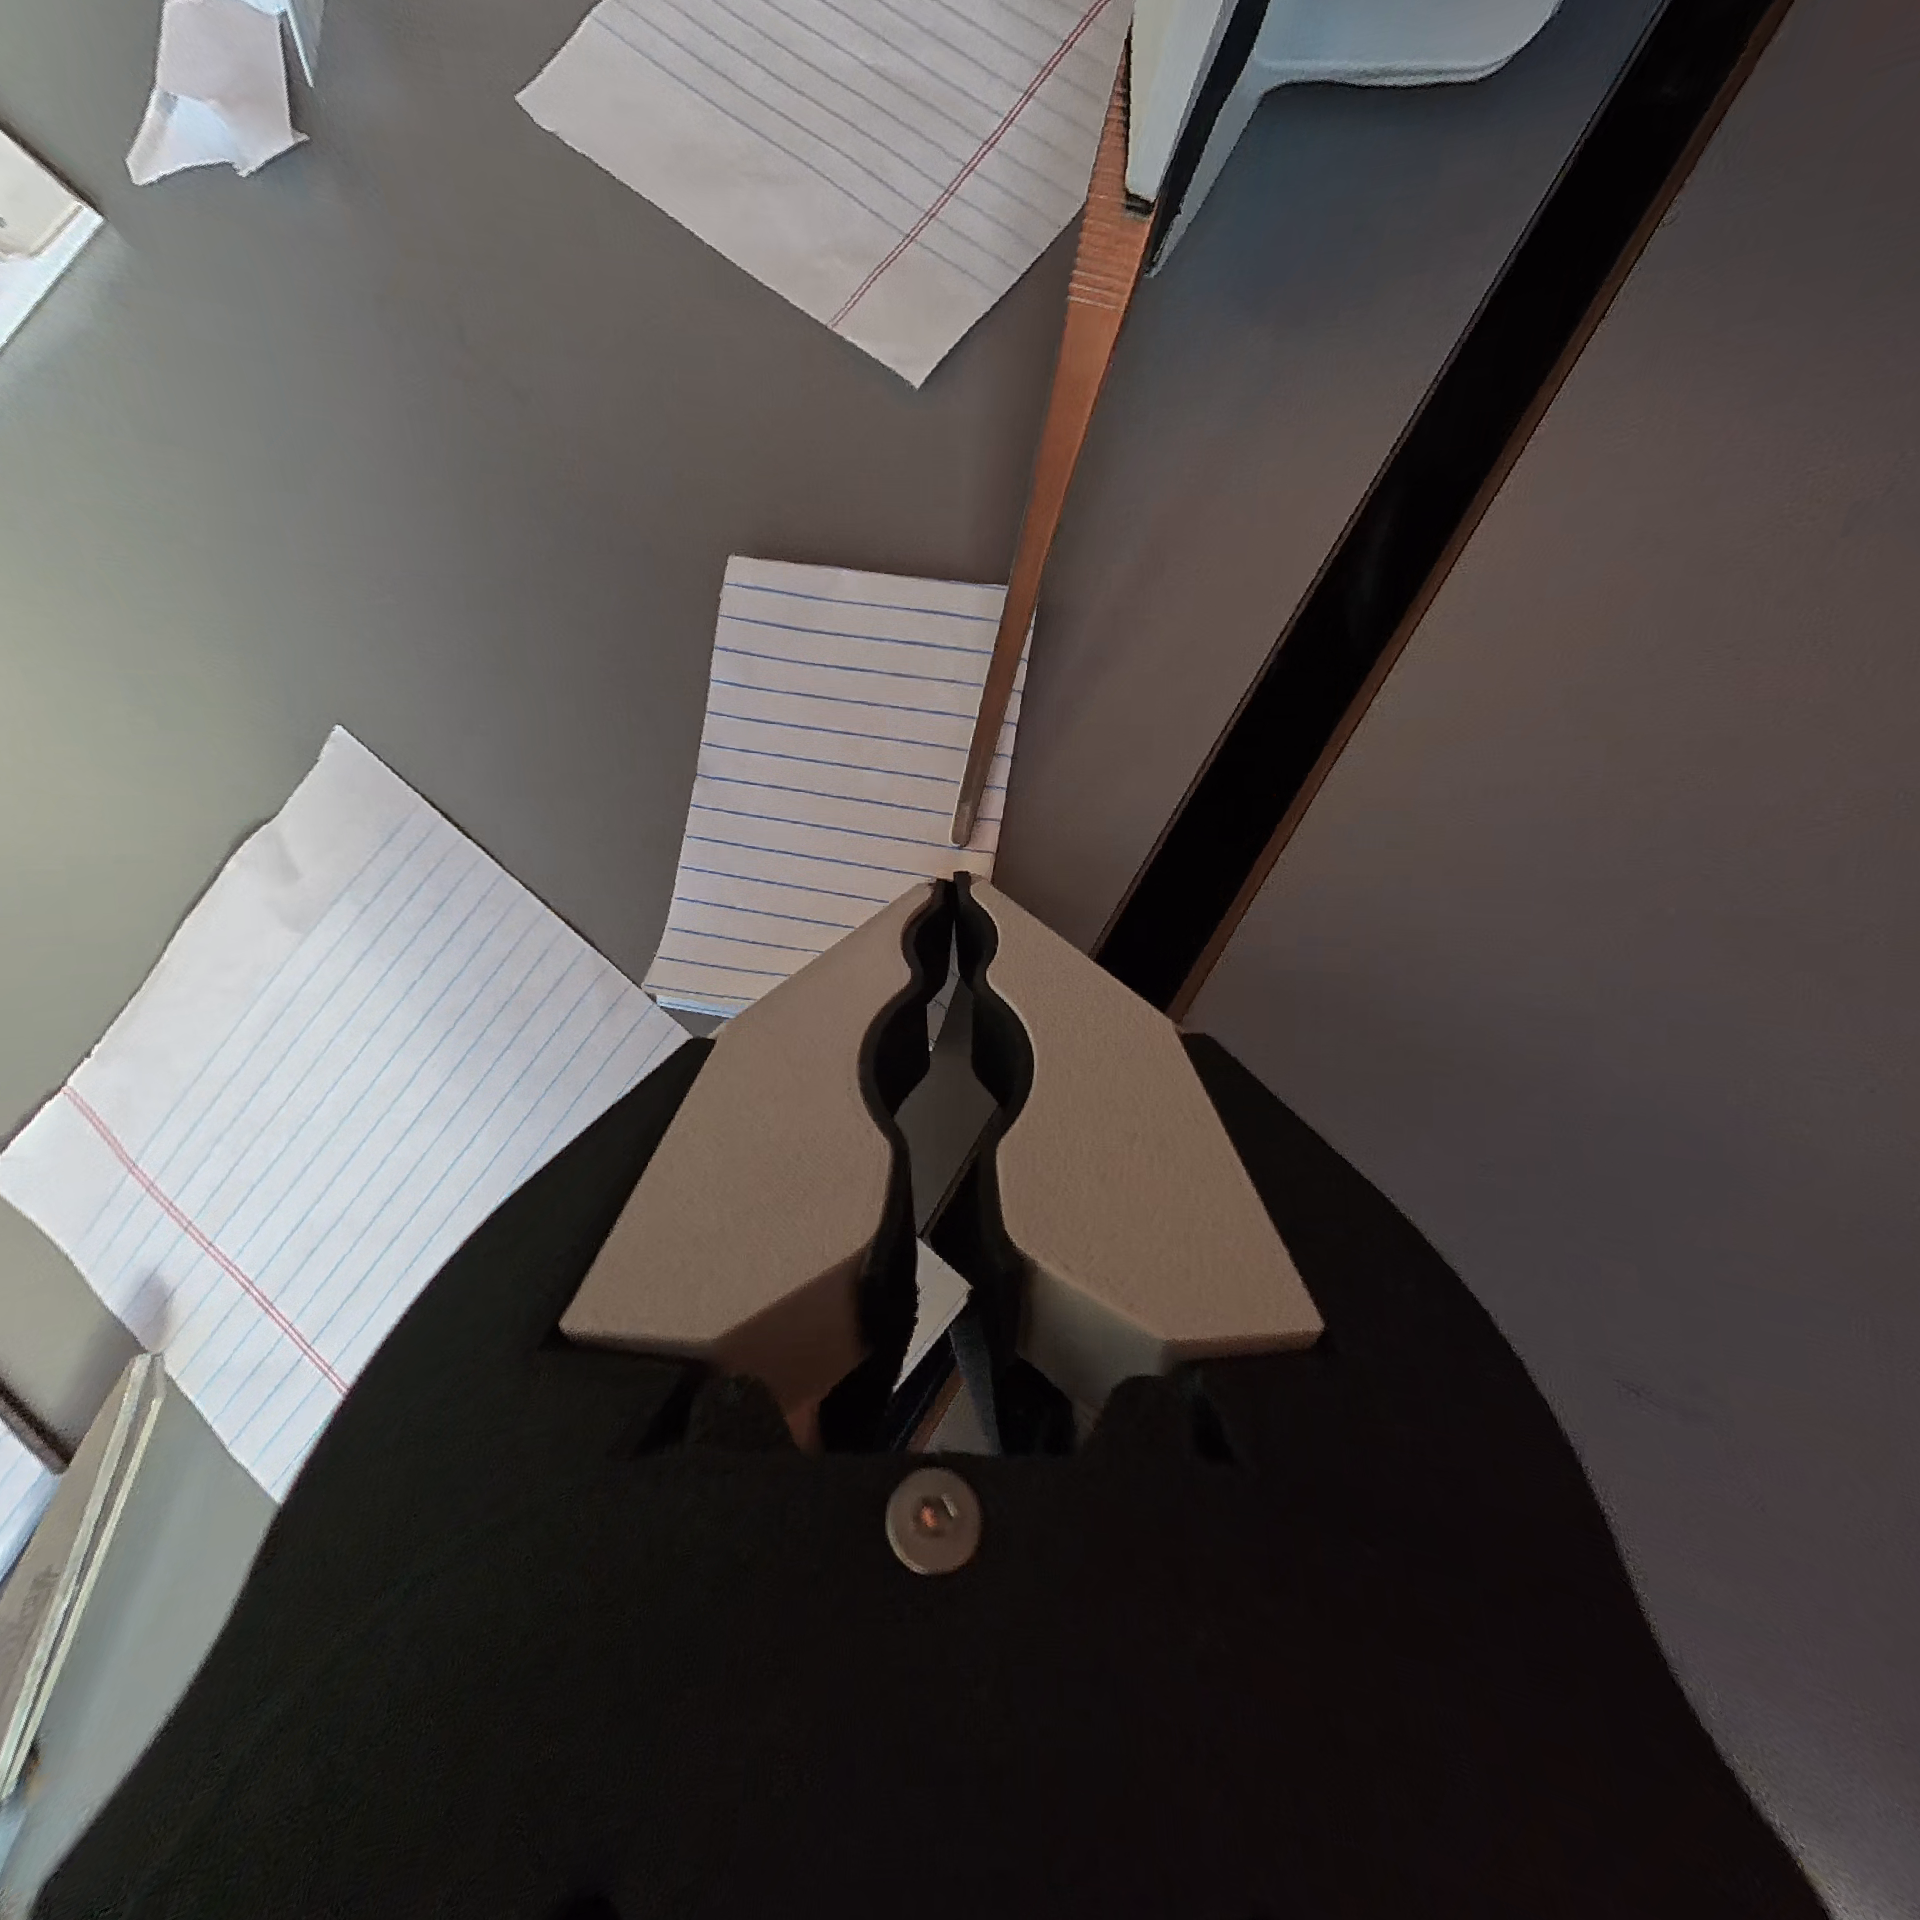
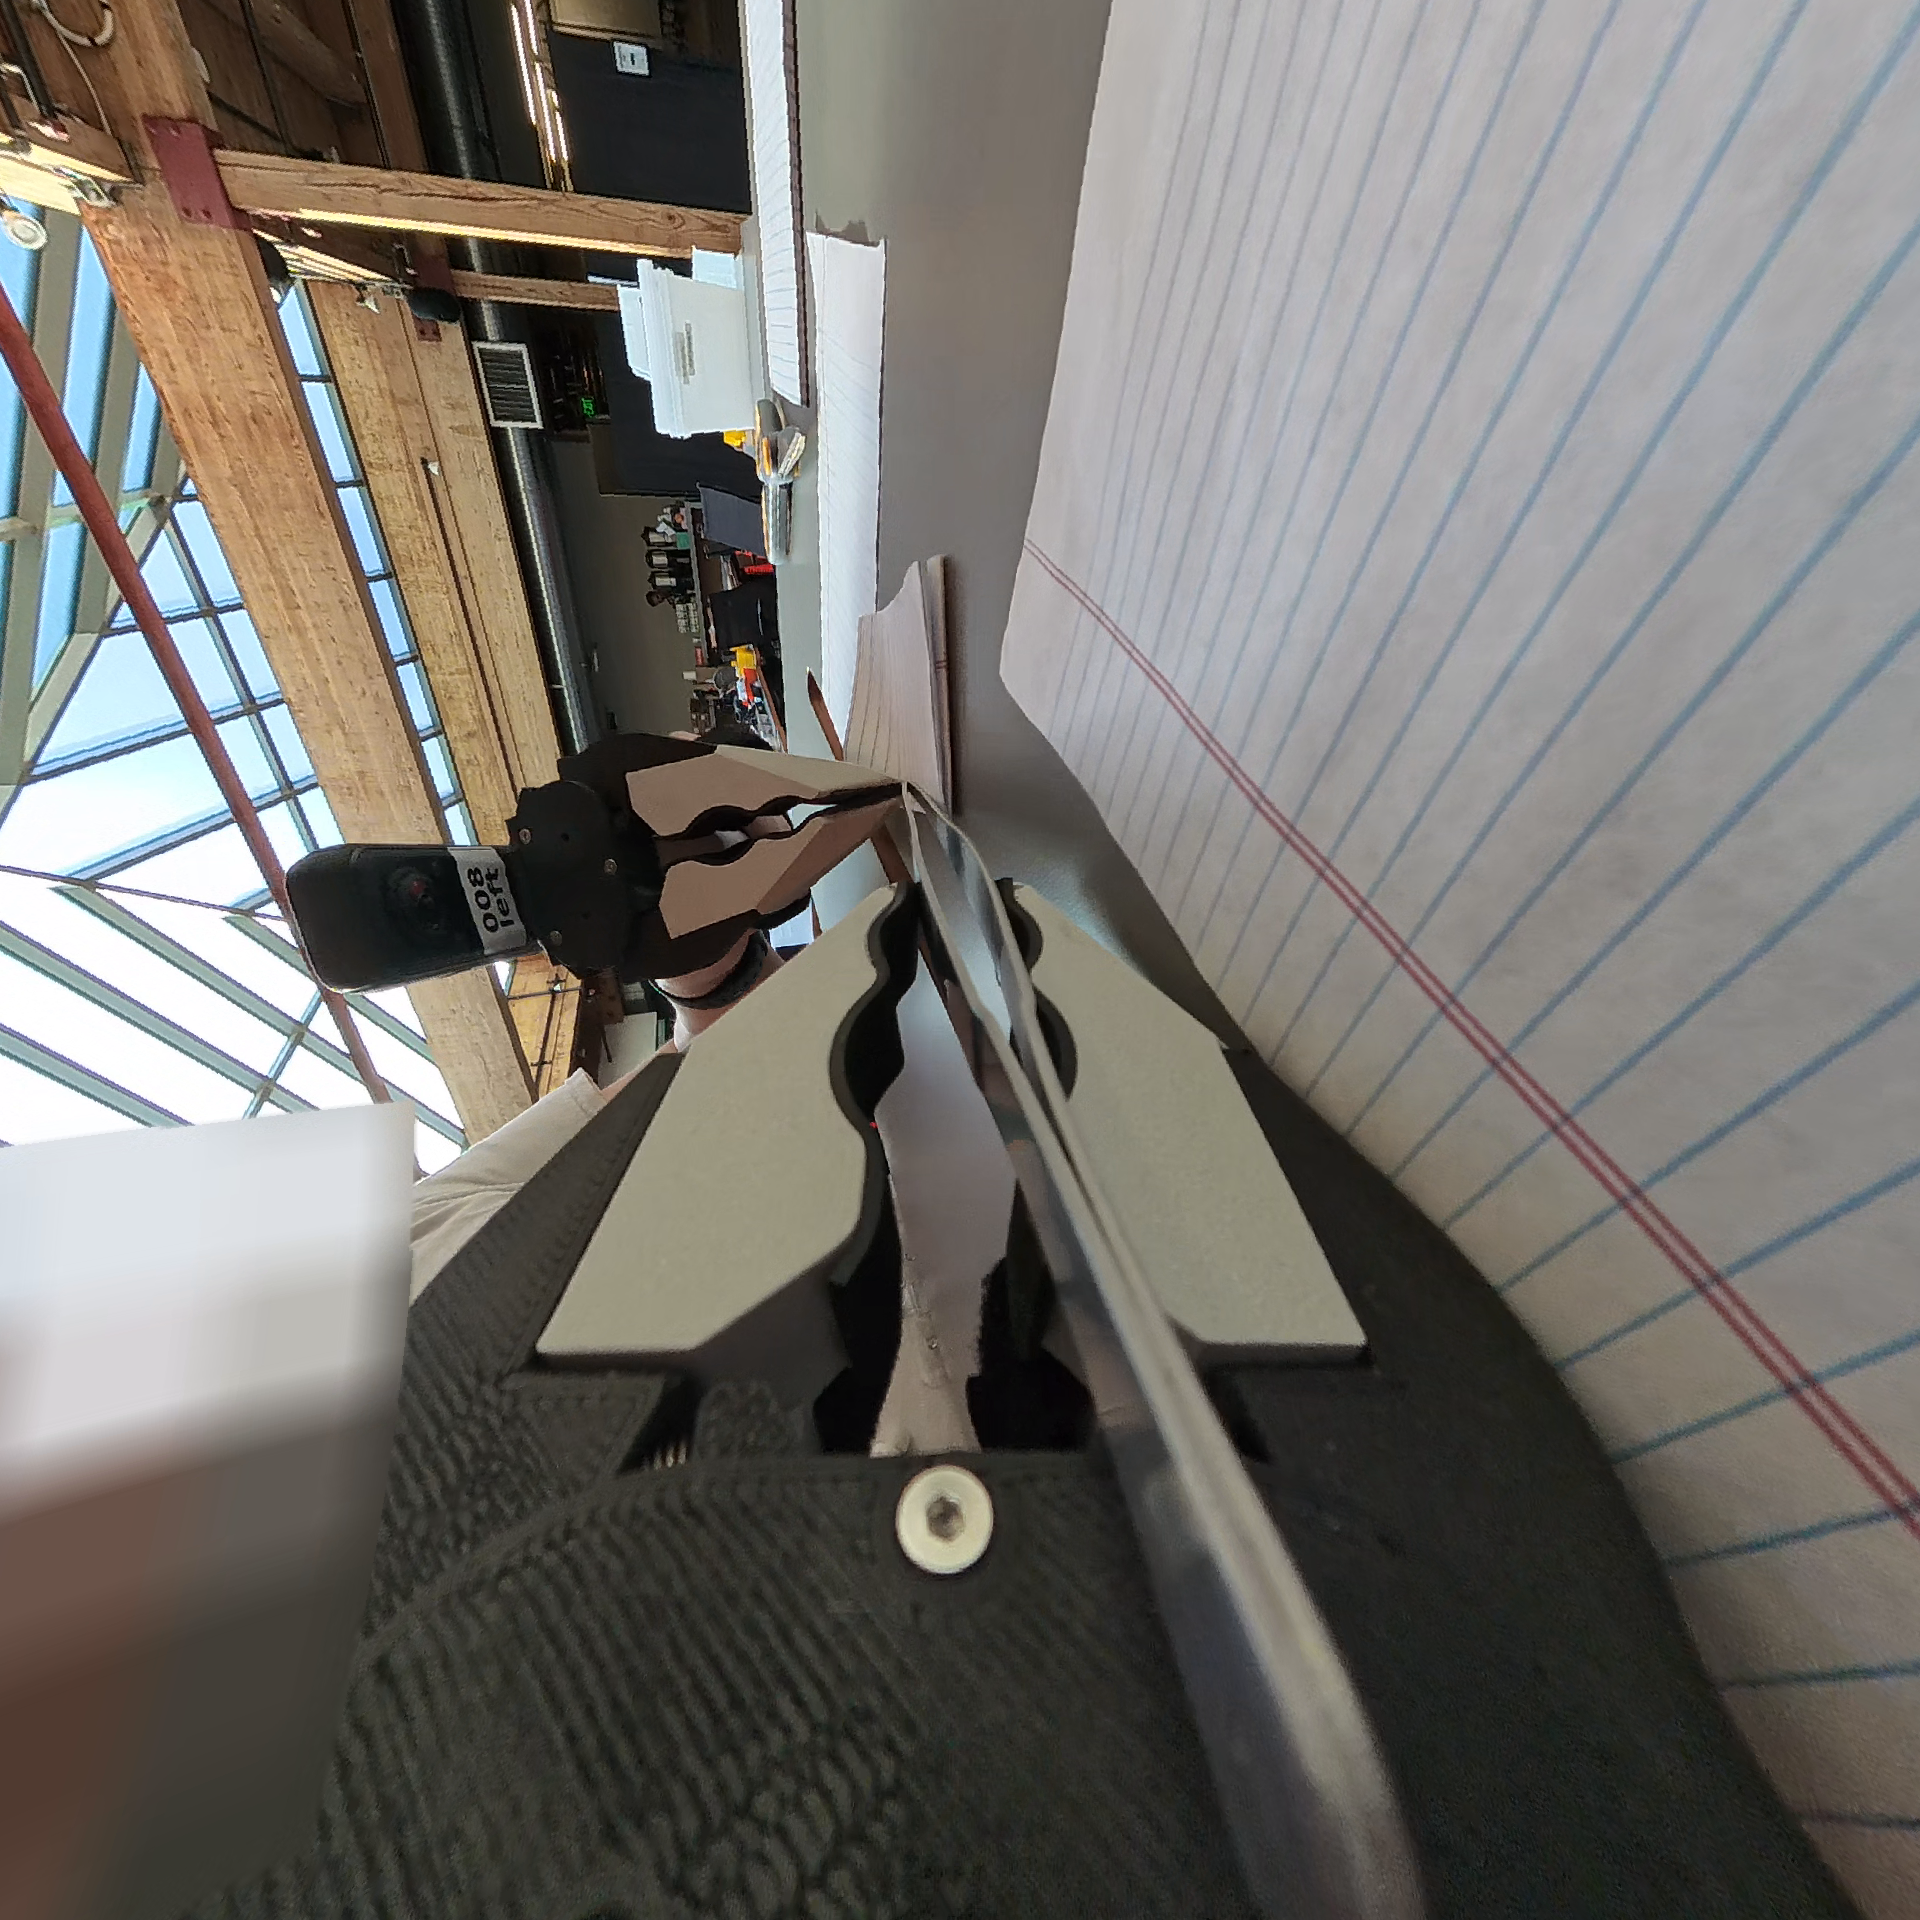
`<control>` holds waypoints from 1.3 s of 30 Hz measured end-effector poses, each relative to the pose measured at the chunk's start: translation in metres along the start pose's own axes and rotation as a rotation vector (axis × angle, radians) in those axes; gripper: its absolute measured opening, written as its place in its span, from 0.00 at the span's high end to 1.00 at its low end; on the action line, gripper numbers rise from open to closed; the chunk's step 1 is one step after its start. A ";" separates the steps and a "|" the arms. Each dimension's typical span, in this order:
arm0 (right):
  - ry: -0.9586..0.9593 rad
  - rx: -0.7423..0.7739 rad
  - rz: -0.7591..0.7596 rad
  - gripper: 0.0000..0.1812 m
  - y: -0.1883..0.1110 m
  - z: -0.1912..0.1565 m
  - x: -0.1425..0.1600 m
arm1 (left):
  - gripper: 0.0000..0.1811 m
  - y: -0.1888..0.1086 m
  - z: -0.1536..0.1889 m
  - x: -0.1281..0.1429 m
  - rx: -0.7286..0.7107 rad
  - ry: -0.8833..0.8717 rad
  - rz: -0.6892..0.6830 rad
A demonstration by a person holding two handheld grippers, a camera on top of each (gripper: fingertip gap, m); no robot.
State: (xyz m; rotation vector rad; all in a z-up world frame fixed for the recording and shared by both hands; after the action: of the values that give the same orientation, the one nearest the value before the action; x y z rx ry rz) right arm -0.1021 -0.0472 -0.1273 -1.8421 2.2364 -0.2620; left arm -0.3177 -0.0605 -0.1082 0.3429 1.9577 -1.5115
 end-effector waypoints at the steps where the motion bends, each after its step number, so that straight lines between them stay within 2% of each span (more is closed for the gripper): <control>1: -0.002 0.001 0.000 0.93 0.000 0.000 0.000 | 1.00 -0.001 0.001 0.001 -0.020 0.012 0.001; 4: -0.005 0.000 -0.001 0.92 0.000 0.000 0.000 | 1.00 -0.005 0.002 0.007 -0.064 0.039 0.005; 10: -0.011 -0.004 -0.003 0.92 0.000 0.000 0.000 | 1.00 -0.013 -0.002 0.020 -0.082 -0.020 0.001; 16: -0.018 -0.014 0.004 0.93 -0.001 0.000 -0.001 | 1.00 -0.015 -0.001 0.022 -0.117 0.006 -0.009; 22: -0.162 -0.077 0.130 0.93 -0.012 -0.019 0.000 | 1.00 -0.013 0.001 0.018 -0.118 -0.042 -0.034; 26: -0.310 0.034 0.214 0.94 -0.026 -0.028 0.012 | 1.00 -0.007 0.008 0.008 -0.096 -0.099 -0.038; 32: -0.198 -0.039 0.324 0.94 -0.044 -0.030 0.033 | 1.00 -0.003 0.019 -0.006 0.130 -0.237 -0.018; 35: -0.247 -0.028 0.343 0.93 -0.053 -0.038 0.050 | 1.00 -0.011 0.004 -0.010 0.089 -0.243 0.017; 39: -0.307 0.109 0.325 0.93 -0.063 -0.033 0.066 | 1.00 -0.031 -0.011 -0.025 0.056 -0.237 0.145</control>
State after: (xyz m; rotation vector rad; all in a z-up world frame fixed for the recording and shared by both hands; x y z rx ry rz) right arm -0.0647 -0.1247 -0.0820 -1.3334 2.2078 -0.0381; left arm -0.3191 -0.0557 -0.0666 0.3072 1.6734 -1.4454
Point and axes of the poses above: each gripper's, where its closed fingertips meet, y out along the fingers, x out of its underside, z = x × y across the jaws, the point moved 7 cm from there along -y, back along the fingers, and after that the axes turned 1 degree about -y, right-handed, at the moved point
